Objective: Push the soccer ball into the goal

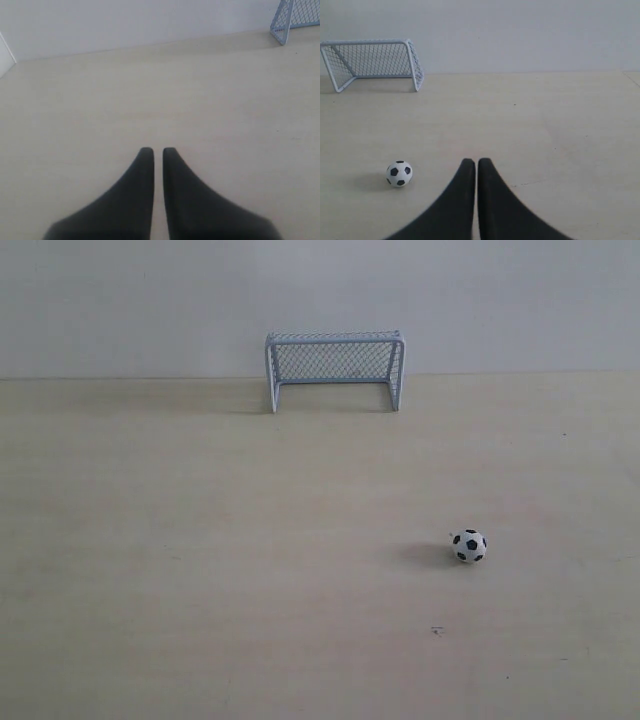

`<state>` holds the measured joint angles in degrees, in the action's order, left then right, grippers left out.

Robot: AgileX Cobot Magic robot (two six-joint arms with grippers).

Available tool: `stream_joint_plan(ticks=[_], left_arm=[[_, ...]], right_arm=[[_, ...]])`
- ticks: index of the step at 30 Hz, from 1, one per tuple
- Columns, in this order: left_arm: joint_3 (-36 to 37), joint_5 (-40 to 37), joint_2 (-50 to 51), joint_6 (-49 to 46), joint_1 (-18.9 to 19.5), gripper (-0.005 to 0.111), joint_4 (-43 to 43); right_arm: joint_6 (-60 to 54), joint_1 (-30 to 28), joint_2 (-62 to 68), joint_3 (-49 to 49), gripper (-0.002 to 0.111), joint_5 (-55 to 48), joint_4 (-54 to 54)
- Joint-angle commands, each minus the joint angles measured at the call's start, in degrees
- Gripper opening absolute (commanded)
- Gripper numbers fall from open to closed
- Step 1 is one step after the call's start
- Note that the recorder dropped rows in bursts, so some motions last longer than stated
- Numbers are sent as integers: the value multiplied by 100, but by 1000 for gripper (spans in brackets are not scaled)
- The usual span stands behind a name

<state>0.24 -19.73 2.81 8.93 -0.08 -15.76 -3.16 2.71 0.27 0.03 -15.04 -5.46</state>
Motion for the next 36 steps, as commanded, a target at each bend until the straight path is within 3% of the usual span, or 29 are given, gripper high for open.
stream_joint_plan(ticks=[1, 13, 21, 36], left_arm=[[-24, 40, 32, 53, -45, 6, -1], [-24, 40, 32, 53, -45, 6, -1], [-24, 40, 32, 53, -45, 6, -1], [-24, 40, 32, 53, -45, 6, -1]], right_arm=[[-40, -41, -27, -3, 0, 270, -5], [-40, -41, -27, -3, 0, 1361, -5], [-40, -41, 143, -620, 0, 1309, -5], [-343, -41, 2625, -2240, 0, 123, -5]])
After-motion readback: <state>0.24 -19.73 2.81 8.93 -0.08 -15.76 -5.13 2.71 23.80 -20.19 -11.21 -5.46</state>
